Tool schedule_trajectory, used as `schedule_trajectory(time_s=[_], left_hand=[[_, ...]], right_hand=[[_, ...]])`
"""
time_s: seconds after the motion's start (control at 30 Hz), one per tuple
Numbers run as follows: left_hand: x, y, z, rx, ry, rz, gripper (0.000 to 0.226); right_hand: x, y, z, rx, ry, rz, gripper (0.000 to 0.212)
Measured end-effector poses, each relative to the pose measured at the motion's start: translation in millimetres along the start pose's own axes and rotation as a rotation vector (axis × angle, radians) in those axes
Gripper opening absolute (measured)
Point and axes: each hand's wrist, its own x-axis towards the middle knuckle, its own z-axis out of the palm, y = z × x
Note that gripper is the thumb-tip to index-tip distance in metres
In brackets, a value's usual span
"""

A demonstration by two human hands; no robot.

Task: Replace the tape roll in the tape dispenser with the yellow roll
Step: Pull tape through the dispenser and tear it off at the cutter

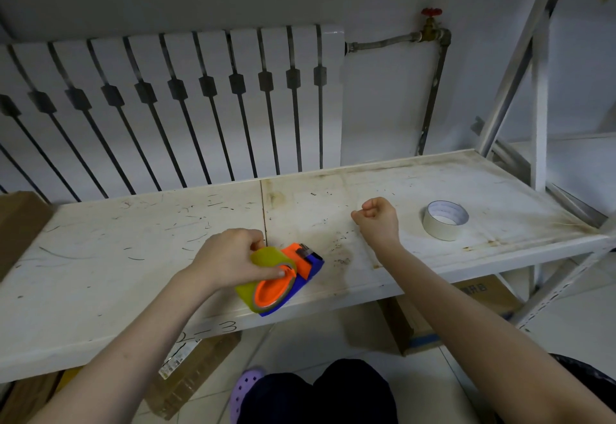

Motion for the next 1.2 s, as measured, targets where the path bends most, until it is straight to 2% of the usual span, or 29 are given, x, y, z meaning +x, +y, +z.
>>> schedule_trajectory(time_s=[0.1, 0.17, 0.37, 0.53, 0.77, 1.2], left_hand=[[0, 19, 1, 0.086, -0.018, 0.07, 0.076], [2, 35, 5, 0.125, 0.009, 0.129, 0.075], [11, 58, 18, 0.278, -0.022, 0.194, 0.032], [7, 54, 24, 0.245, -0.017, 0.193, 0.039], [8, 47, 29, 0.289, -0.066, 0.213, 0.031], [12, 43, 30, 0.214, -0.066, 0.202, 0.032]], right_hand=[[1, 0, 0, -0.018, -0.005, 0.013, 0.015], [0, 1, 0, -0.019, -0.021, 0.026, 0.018], [-1, 2, 2, -0.121, -0.05, -0.015, 0.032], [5, 9, 4, -0.241, -0.081, -0.013, 0.033], [8, 16, 13, -0.368, -0.107, -0.034, 0.032], [11, 19, 16, -0.425, -0.138, -0.084, 0.033]])
